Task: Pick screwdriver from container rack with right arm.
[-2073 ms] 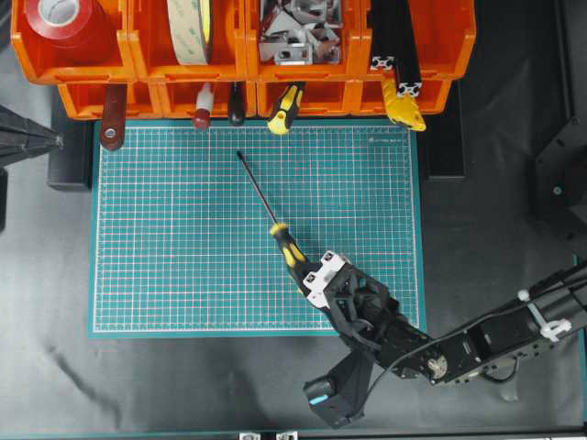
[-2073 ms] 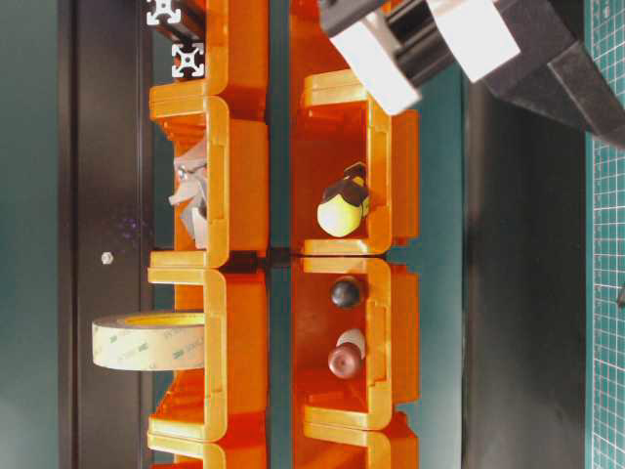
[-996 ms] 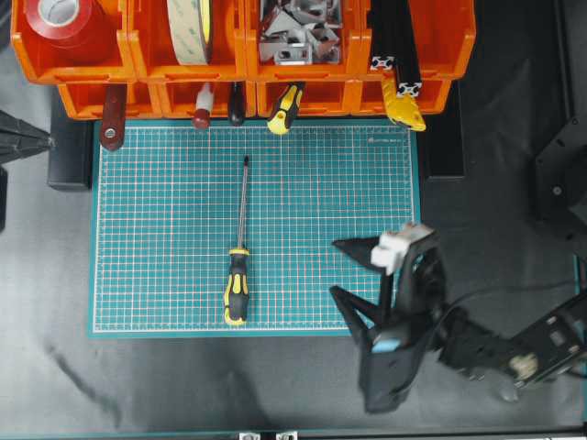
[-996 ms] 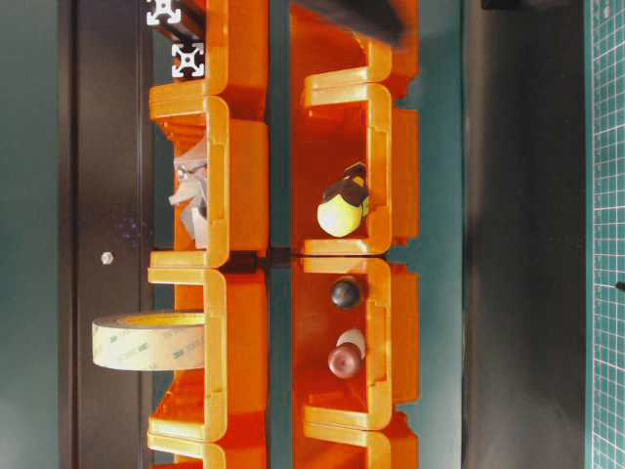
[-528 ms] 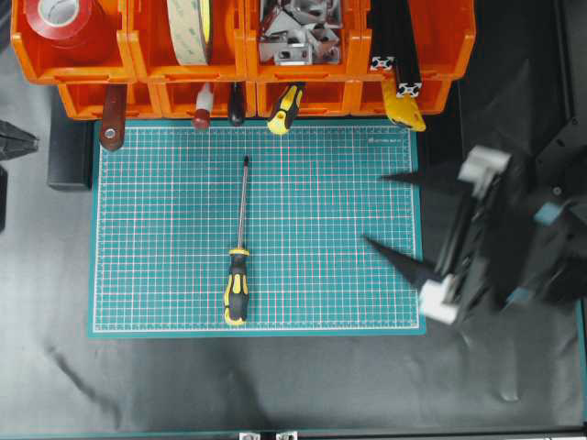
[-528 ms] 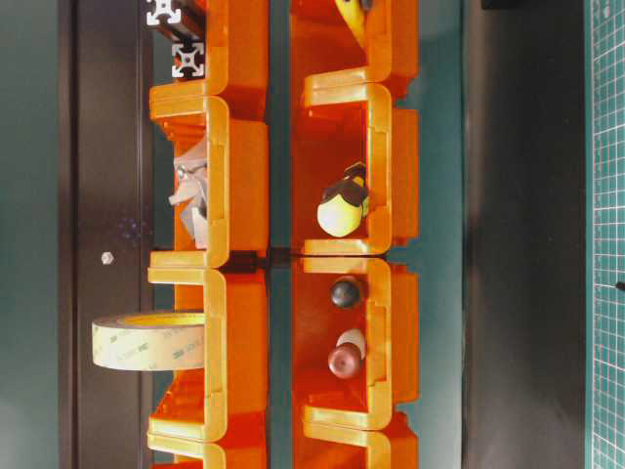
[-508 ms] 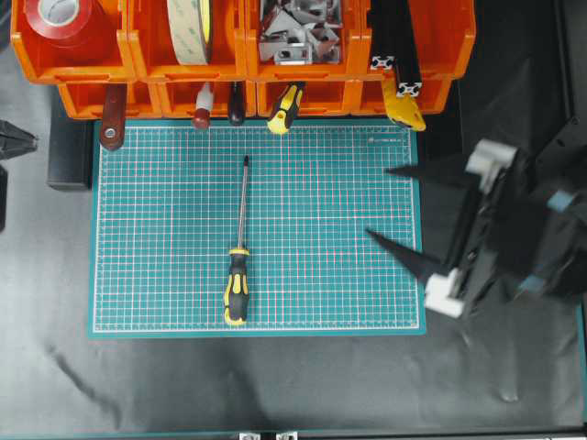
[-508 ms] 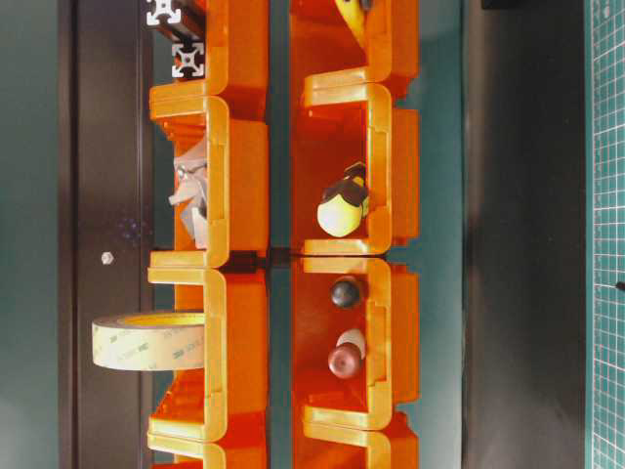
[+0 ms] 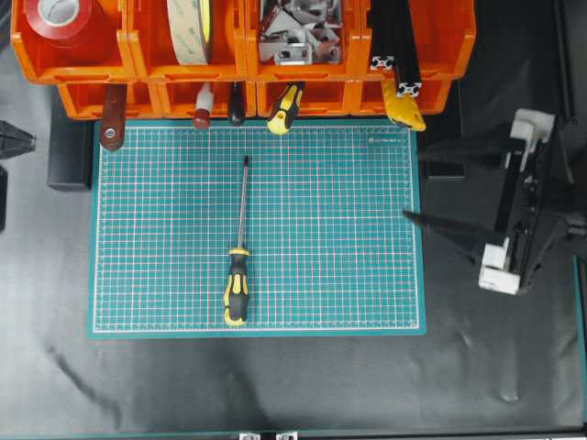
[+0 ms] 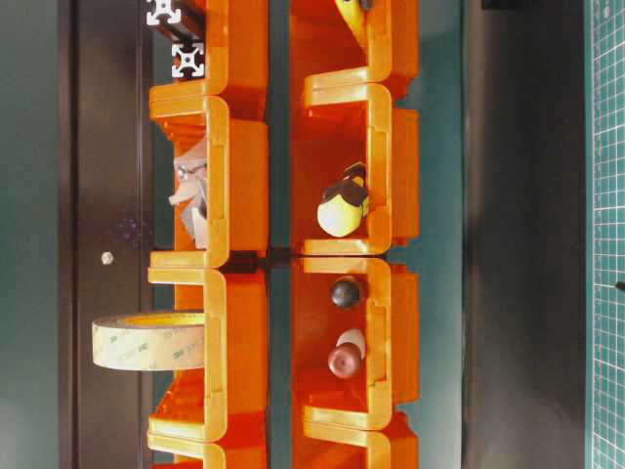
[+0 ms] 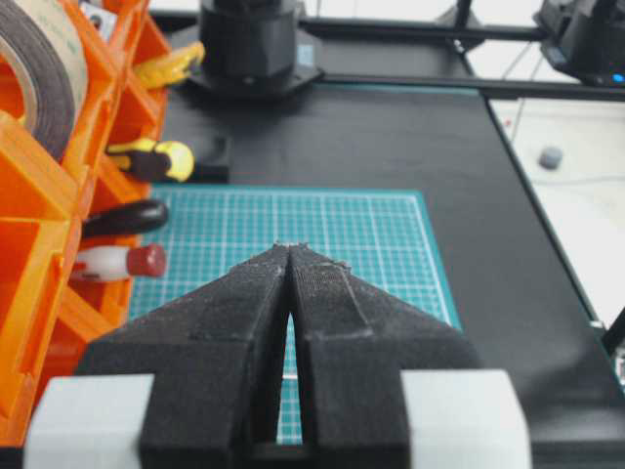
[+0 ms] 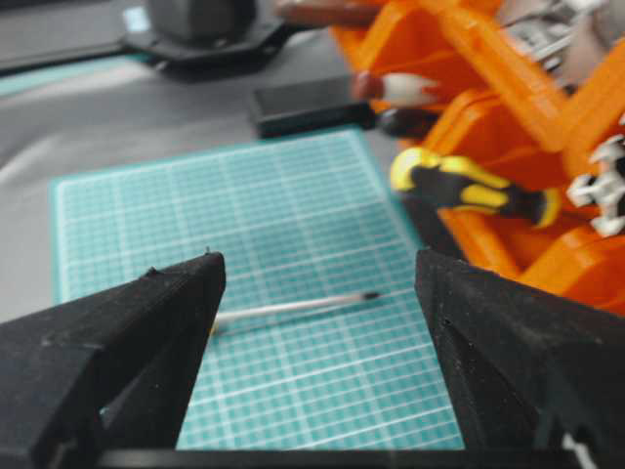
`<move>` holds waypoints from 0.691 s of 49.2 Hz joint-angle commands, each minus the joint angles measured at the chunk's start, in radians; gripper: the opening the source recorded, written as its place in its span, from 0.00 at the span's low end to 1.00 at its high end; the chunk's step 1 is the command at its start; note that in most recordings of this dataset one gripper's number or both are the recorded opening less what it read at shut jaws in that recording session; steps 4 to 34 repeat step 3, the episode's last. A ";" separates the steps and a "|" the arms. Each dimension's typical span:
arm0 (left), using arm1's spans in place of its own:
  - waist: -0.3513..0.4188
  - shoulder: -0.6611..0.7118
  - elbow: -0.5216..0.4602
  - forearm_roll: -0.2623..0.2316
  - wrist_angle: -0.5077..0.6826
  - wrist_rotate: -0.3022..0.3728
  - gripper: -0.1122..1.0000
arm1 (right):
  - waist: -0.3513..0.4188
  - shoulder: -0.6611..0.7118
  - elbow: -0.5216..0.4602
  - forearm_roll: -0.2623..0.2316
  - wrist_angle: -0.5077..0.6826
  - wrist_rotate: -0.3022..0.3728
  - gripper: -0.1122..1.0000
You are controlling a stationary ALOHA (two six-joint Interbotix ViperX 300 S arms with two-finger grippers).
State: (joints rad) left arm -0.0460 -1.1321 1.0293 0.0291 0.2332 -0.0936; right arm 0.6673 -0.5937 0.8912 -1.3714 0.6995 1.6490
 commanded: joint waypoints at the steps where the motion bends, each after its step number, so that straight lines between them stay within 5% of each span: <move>1: -0.005 0.003 -0.031 0.003 -0.006 -0.005 0.10 | -0.002 0.000 -0.005 -0.003 -0.032 0.002 0.78; 34: -0.005 0.002 -0.031 0.003 -0.005 -0.005 0.10 | 0.000 0.000 0.000 -0.003 -0.037 0.003 0.78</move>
